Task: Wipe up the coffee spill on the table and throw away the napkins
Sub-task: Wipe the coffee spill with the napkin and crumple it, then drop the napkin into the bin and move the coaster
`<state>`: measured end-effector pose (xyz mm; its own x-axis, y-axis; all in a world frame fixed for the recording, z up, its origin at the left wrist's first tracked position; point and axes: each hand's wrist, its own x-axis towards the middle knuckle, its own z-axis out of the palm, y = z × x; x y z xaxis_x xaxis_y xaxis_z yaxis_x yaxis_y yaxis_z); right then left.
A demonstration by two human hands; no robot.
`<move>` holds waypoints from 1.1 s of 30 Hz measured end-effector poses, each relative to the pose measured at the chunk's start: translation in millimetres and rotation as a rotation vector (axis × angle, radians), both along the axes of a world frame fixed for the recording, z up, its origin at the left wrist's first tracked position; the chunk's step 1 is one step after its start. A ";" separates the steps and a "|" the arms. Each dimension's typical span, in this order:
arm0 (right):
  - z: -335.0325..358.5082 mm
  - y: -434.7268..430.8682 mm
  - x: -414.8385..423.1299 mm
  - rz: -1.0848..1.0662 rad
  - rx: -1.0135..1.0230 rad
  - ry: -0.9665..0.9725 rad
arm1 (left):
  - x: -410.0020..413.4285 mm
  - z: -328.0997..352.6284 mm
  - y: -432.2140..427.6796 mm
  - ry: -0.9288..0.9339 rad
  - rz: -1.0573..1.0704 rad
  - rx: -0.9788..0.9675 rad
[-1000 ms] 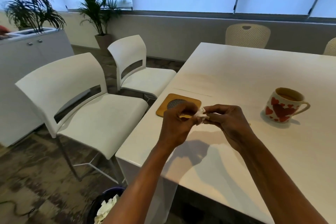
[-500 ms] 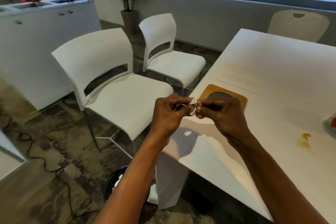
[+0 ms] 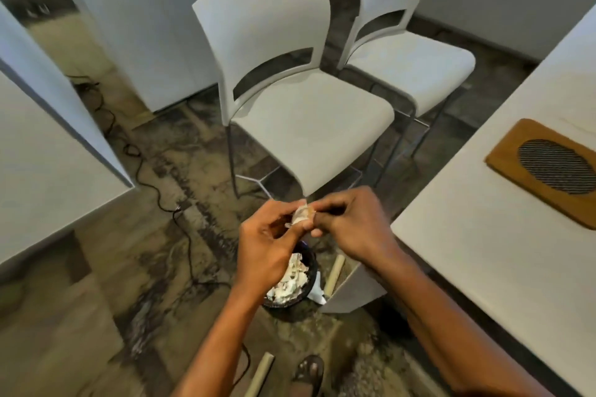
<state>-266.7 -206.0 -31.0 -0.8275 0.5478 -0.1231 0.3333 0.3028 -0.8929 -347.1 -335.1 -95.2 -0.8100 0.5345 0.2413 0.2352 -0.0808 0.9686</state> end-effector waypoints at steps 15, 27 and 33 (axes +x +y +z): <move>22.8 12.1 -12.2 0.029 0.061 -0.097 | -75.8 -200.0 13.2 -0.236 0.023 -0.897; 69.1 72.5 33.7 -0.143 0.007 -0.027 | -111.7 -211.1 32.3 -0.161 0.115 -1.106; 88.6 127.0 83.2 -0.371 0.128 0.140 | -102.9 -146.6 69.0 0.204 0.102 -0.859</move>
<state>-183.5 -79.0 57.6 -0.5754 0.8153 0.0649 0.3186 0.2965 -0.9003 -450.0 -266.2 -241.8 -0.8486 0.5249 -0.0656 0.3759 0.6856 0.6234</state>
